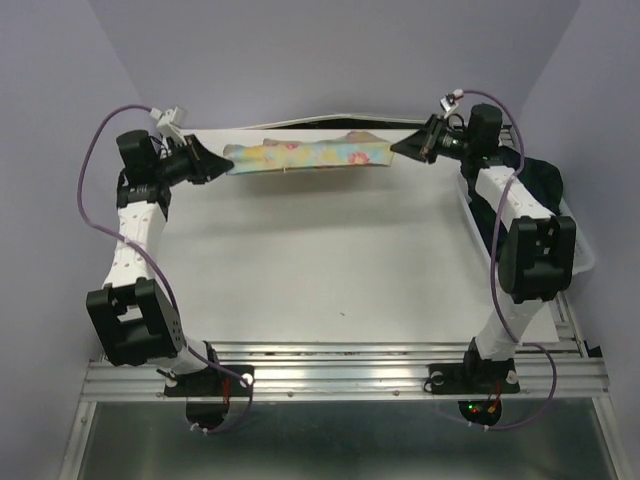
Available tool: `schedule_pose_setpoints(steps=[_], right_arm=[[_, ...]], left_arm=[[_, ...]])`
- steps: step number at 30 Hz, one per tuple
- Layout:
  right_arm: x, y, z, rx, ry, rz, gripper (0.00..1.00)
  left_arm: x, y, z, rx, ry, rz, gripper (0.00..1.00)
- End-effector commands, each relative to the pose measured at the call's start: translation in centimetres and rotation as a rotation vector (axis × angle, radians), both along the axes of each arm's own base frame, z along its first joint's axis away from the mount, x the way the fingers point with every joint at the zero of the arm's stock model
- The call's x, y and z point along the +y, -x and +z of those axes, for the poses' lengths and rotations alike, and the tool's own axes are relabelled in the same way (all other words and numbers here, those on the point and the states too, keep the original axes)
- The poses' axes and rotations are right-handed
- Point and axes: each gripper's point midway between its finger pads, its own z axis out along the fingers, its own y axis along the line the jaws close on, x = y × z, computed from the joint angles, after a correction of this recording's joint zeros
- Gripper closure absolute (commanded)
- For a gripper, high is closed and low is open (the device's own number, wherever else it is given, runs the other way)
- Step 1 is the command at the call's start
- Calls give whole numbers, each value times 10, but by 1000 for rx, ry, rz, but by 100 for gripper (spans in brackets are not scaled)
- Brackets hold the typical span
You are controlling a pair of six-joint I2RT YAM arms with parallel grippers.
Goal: Fold and stack the skirts
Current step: Flatten the skirt out
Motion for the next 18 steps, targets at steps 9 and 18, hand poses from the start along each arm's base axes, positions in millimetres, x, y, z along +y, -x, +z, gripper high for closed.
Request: schedule_pose_setpoints(steps=[9, 18], right_arm=[[-25, 121, -194, 489, 359, 188, 81], [-60, 164, -193, 521, 671, 261, 22]], left_arm=[[34, 113, -201, 477, -299, -129, 43], [51, 105, -146, 293, -548, -85, 32]])
